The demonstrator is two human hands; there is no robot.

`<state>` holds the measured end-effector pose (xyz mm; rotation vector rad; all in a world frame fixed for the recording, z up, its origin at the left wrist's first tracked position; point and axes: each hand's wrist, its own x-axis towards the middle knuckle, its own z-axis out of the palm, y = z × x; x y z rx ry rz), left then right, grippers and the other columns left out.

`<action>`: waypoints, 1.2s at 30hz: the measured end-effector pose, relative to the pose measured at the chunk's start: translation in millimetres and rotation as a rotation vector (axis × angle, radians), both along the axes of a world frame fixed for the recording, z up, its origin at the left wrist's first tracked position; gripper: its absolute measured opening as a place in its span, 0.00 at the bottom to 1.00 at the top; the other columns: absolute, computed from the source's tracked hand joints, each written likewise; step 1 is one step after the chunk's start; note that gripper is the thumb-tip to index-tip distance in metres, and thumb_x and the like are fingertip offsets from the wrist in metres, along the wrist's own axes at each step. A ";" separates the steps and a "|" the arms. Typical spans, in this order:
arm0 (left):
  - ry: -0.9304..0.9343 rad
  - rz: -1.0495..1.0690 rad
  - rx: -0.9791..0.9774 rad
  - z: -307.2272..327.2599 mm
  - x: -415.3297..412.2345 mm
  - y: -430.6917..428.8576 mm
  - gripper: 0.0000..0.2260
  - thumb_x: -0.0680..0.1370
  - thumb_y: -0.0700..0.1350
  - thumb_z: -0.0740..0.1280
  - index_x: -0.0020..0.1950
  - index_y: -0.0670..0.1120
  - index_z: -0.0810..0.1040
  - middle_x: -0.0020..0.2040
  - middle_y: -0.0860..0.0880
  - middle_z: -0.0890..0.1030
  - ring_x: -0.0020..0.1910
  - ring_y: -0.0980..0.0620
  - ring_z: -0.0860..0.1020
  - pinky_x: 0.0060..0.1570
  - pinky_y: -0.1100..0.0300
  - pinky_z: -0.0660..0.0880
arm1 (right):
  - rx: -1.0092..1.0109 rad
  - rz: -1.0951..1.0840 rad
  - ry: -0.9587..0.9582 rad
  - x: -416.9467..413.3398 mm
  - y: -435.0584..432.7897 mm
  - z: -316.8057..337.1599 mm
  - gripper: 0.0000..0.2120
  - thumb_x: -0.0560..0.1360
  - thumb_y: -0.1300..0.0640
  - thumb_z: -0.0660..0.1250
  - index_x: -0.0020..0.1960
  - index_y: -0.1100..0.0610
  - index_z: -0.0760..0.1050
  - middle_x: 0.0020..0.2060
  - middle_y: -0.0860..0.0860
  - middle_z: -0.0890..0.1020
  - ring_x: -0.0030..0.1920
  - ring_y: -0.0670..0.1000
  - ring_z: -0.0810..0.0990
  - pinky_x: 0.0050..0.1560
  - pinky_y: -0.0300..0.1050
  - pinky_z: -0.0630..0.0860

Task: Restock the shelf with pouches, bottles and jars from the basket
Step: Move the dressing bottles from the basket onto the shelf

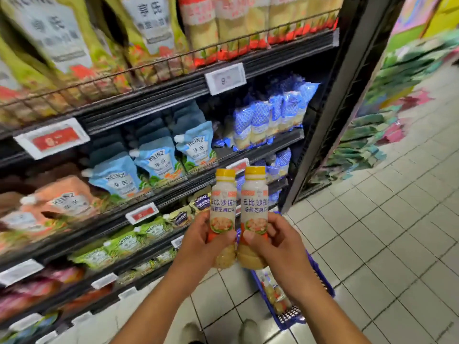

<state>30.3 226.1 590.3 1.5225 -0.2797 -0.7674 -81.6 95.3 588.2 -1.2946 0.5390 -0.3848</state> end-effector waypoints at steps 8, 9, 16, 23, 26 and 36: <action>-0.030 0.351 -0.085 15.6 14.0 145.9 0.18 0.74 0.36 0.73 0.61 0.49 0.76 0.50 0.50 0.86 0.50 0.50 0.85 0.43 0.62 0.80 | -0.002 0.299 -0.059 62.4 117.5 14.2 0.20 0.67 0.58 0.76 0.58 0.58 0.77 0.49 0.54 0.87 0.50 0.51 0.86 0.48 0.44 0.81; -0.036 0.384 -0.095 17.3 14.4 166.8 0.17 0.74 0.37 0.73 0.60 0.50 0.77 0.51 0.49 0.86 0.50 0.50 0.85 0.43 0.61 0.80 | -0.010 0.335 -0.067 68.3 136.2 16.6 0.20 0.68 0.59 0.77 0.58 0.58 0.78 0.49 0.54 0.87 0.50 0.52 0.86 0.48 0.44 0.81; -0.084 0.616 -0.147 34.7 5.0 309.4 0.18 0.69 0.44 0.77 0.56 0.51 0.79 0.50 0.46 0.86 0.48 0.49 0.85 0.42 0.58 0.81 | 0.020 0.552 -0.098 91.8 270.9 37.8 0.19 0.67 0.53 0.77 0.56 0.55 0.80 0.49 0.55 0.87 0.50 0.52 0.86 0.45 0.42 0.82; -0.152 0.756 -0.137 46.0 -15.2 421.3 0.21 0.69 0.46 0.76 0.60 0.48 0.77 0.51 0.45 0.86 0.50 0.47 0.84 0.45 0.53 0.83 | 0.015 0.709 -0.107 102.9 381.8 54.7 0.17 0.67 0.53 0.77 0.55 0.52 0.81 0.50 0.55 0.87 0.50 0.55 0.86 0.46 0.50 0.84; -0.170 0.802 -0.148 51.3 -19.1 458.4 0.18 0.72 0.43 0.76 0.60 0.49 0.76 0.50 0.46 0.86 0.47 0.50 0.85 0.41 0.54 0.83 | 0.015 0.756 -0.126 109.0 418.9 61.2 0.19 0.67 0.56 0.78 0.56 0.56 0.79 0.48 0.55 0.87 0.48 0.53 0.87 0.43 0.45 0.83; -0.247 0.886 -0.221 78.8 0.8 530.0 0.20 0.69 0.43 0.74 0.59 0.44 0.75 0.49 0.41 0.85 0.46 0.47 0.84 0.41 0.52 0.82 | 0.029 0.845 -0.172 138.9 493.0 91.7 0.23 0.65 0.55 0.75 0.59 0.57 0.77 0.50 0.54 0.87 0.50 0.55 0.86 0.45 0.48 0.84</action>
